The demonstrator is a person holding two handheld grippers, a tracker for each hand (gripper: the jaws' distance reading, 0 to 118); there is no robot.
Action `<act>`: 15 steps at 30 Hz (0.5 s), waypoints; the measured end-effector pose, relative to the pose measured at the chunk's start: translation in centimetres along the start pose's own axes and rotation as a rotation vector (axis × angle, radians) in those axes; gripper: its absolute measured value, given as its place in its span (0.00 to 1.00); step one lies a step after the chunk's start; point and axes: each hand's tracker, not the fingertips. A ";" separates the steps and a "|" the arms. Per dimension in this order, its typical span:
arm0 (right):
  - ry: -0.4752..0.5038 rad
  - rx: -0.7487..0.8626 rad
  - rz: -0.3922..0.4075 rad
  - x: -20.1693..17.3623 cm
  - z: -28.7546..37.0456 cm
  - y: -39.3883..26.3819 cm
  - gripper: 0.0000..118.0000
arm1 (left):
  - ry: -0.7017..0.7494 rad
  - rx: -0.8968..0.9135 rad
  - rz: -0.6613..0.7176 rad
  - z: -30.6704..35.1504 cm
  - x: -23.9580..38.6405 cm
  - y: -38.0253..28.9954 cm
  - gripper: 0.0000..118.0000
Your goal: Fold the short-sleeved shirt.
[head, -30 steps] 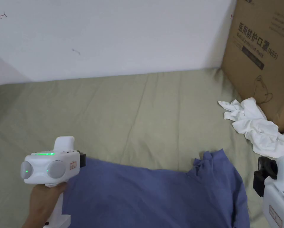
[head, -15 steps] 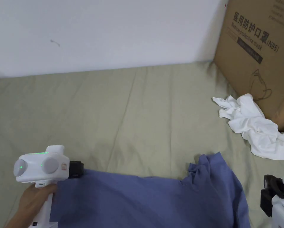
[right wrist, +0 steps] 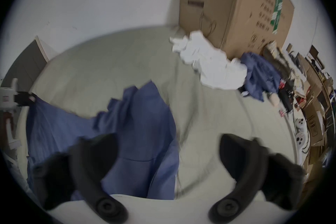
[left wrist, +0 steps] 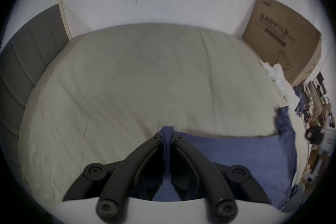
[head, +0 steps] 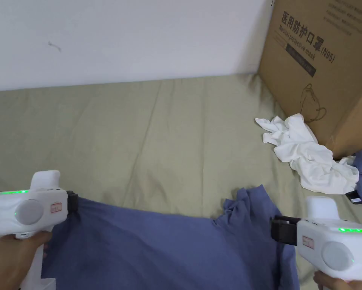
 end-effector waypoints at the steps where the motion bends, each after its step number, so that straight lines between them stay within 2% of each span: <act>1: -0.007 -0.024 0.010 0.0 -1.2 0.0 0.99 | -0.003 0.009 -0.004 1.1 0.1 -0.1 0.07; 4: -0.044 -0.106 0.037 0.0 -4.4 -0.3 0.98 | -0.020 0.034 -0.015 3.4 0.4 -0.3 0.07; 5: -0.045 -0.134 0.046 -0.1 -5.0 -0.5 0.94 | -0.030 0.039 -0.016 3.9 0.4 -0.4 0.07; 6: -0.044 -0.151 0.051 -0.2 -5.6 -0.7 0.86 | -0.034 0.043 -0.017 4.1 0.4 -0.4 0.07; 7: -0.043 -0.158 0.049 -0.3 -6.2 -0.9 0.67 | -0.036 0.049 -0.015 4.5 0.4 -0.6 0.07; 8: -0.047 -0.182 0.059 -0.4 -6.5 -1.1 0.55 | -0.035 0.051 -0.014 4.8 0.5 -0.8 0.07; 9: -0.034 -0.186 0.058 -0.6 -6.7 -1.3 0.52 | -0.035 0.051 -0.011 5.1 0.4 -0.9 0.07; 10: -0.025 -0.177 0.045 -0.8 -6.4 -1.4 0.42 | -0.036 0.051 -0.002 4.9 0.1 -1.0 0.07; 12: -0.023 -0.155 0.070 -1.4 -4.9 -1.0 0.05 | -0.034 0.050 0.011 5.4 -0.1 -1.4 0.07; 15: -0.025 -0.091 0.125 -2.1 -2.7 -0.8 0.05 | -0.030 0.056 0.037 6.4 -0.4 -2.0 0.07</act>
